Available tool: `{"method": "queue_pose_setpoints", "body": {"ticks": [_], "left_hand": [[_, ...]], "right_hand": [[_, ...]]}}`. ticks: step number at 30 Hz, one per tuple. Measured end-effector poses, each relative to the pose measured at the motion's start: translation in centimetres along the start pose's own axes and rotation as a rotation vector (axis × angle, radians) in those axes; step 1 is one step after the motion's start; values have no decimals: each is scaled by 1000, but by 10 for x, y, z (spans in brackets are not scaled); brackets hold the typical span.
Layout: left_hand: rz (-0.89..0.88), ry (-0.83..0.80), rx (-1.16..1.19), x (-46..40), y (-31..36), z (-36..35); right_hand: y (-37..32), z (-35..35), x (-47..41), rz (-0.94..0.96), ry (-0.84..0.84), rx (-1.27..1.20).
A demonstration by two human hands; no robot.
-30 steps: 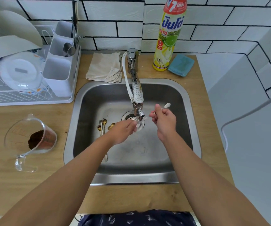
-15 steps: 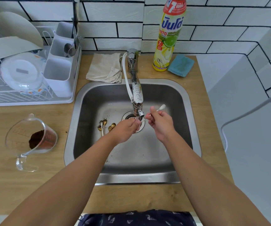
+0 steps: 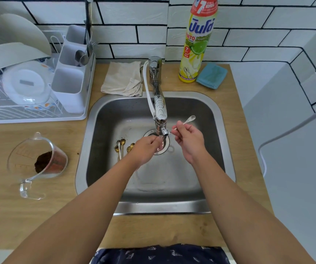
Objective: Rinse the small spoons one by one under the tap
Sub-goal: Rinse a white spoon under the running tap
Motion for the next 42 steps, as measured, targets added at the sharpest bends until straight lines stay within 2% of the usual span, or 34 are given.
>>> {"method": "queue_pose_setpoints", "body": {"ticks": [2,5,8,12,17,21,22,26,27,30,31,34,36,42], "left_hand": [[4,-13,-15,0,0,1],[53,-170,42,4,-4,-1],[95,-192,140,8,-10,-1],[127,-166,85,21,-26,5],[208,-162,144,38,-39,8],[234,-172,169,48,-43,15],[244,-175,190,50,-43,17],[263,-195,230,52,-36,20],[262,-201,231,52,-35,21],[265,-193,234,52,-35,24],[266,-187,226,53,-35,25],[257,-163,164,51,-36,25],[261,-157,109,49,-38,25],[254,-136,198,48,-44,22]], "right_hand": [[-6,5,-2,29,52,24],[-6,12,-4,29,113,19],[8,3,2,-36,60,29],[27,-12,15,-83,14,190],[49,-32,35,-64,-204,361],[40,-17,15,-104,10,230],[40,-17,14,-104,12,228],[47,-40,32,-78,-247,388],[46,-39,30,-82,-231,383],[35,-26,16,-112,-30,255],[35,-26,14,-115,-31,257],[43,-39,28,-92,-218,418],[49,-43,35,-90,-286,476],[54,-42,35,-202,-354,344]]}}
Point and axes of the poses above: each hand's wrist, its own x-axis away from the middle knuckle, its own z-axis out of the back of the hand, y = z × x, the point moved 5 cm from there along -x, towards the middle knuckle, and after that the axes turned 13 degrees about x, right-handed, at the moved point
